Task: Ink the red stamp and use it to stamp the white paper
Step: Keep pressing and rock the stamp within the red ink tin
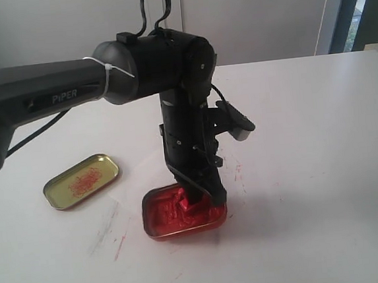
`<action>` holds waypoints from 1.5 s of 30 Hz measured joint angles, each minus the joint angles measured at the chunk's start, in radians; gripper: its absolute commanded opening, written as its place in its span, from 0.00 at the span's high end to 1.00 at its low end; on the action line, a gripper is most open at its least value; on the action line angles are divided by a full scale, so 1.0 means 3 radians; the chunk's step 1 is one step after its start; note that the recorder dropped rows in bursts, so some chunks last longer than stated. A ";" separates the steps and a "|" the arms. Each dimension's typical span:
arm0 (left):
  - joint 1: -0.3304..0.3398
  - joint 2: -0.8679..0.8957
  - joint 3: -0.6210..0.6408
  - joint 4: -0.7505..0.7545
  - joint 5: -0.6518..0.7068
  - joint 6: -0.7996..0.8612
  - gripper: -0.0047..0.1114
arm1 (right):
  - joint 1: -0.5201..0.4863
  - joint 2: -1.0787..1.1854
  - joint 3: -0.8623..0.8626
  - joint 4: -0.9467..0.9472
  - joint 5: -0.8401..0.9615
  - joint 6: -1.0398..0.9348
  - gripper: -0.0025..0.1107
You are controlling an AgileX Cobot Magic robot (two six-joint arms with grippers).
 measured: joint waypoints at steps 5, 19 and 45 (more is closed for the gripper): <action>-0.0013 0.0024 -0.0016 0.0011 0.0000 0.0000 0.96 | 0.0000 0.0000 0.0000 0.0000 0.0000 0.0000 0.98; -0.0058 0.0110 -0.0050 0.0157 0.0000 -0.0073 0.96 | 0.0000 0.0000 0.0000 0.0000 0.0000 0.0000 0.98; -0.0034 -0.0001 0.0039 -0.0127 0.0000 -0.0017 0.96 | 0.0000 0.0000 0.0000 0.0000 0.0000 0.0000 0.98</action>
